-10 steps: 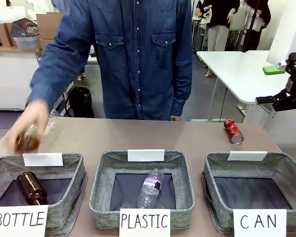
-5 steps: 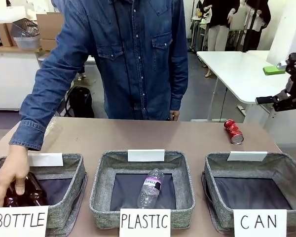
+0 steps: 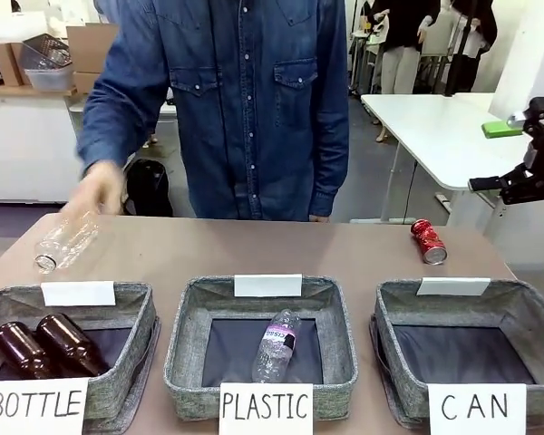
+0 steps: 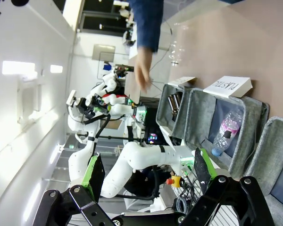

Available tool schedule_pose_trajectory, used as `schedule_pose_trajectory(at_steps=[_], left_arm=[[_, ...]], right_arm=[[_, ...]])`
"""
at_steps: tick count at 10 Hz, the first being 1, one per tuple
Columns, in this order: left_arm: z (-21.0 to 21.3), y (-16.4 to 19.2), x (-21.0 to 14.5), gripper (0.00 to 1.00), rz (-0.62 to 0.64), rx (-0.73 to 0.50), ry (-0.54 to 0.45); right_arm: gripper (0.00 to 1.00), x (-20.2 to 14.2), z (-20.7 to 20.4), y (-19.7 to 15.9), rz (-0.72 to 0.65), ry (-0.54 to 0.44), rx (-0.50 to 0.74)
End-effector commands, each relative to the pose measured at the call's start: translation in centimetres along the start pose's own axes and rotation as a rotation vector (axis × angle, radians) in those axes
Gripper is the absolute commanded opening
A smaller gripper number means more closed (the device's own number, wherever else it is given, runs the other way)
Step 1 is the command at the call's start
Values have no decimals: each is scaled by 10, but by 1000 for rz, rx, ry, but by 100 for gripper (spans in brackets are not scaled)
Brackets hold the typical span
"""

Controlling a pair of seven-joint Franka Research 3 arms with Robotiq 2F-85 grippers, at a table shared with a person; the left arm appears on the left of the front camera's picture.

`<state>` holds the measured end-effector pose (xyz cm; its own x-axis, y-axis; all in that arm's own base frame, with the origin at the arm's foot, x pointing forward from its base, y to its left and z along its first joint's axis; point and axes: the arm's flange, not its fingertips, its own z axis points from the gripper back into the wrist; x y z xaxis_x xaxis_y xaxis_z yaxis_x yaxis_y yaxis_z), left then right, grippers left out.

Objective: Sort the can waste into the basket.
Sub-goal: Pick up the can waste from the table and place it in the right Fabric basket.

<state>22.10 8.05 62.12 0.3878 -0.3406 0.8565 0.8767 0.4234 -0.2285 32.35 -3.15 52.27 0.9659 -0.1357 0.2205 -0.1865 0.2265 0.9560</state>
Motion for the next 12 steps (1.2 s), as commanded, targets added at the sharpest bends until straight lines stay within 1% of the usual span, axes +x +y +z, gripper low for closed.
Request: schedule_pose_trajectory(at_steps=[1, 2, 3, 4, 5, 6, 7, 8, 9, 10, 11, 12], left_arm=[[-60, -29, 28, 39, -119, -30, 47], [-107, -51, 46, 39, -205, -60, 84], [-150, -70, 61, 39, -281, -74, 127], [-197, -86, 76, 39, -343, -106, 178], [-244, -104, 91, 39, -399, -202, 252], [-300, -127, 106, 39, -448, -222, 284], [-355, -145, 119, 39, -480, -261, 315], [-414, -156, 133, 39, -541, -288, 302], [-468, -165, 140, 39, -566, -385, 340], [-512, -178, 142, 39, -669, -447, 362], [-549, -197, 143, 39, -721, -515, 386], [-576, -211, 142, 39, -759, -524, 349]], right_arm=[[100, 2, -2, 1, 27, -12, 29], [100, 0, 0, 0, 0, 0, 0], [100, -16, 33, 16, 56, -55, -84], [100, -36, 70, 26, 72, -75, -98], [100, -58, 109, 27, 34, -89, -104], [100, -84, 153, 17, -9, -175, -126], [100, -107, 183, 1, -43, -237, -108], [100, -128, 200, -19, -77, -308, -72], [100, -96, 154, 13, 7, -192, -129], [100, -96, 154, 13, 7, -192, -129], [100, -96, 154, 13, 7, -192, -129], [100, -96, 154, 13, 7, -192, -129]])
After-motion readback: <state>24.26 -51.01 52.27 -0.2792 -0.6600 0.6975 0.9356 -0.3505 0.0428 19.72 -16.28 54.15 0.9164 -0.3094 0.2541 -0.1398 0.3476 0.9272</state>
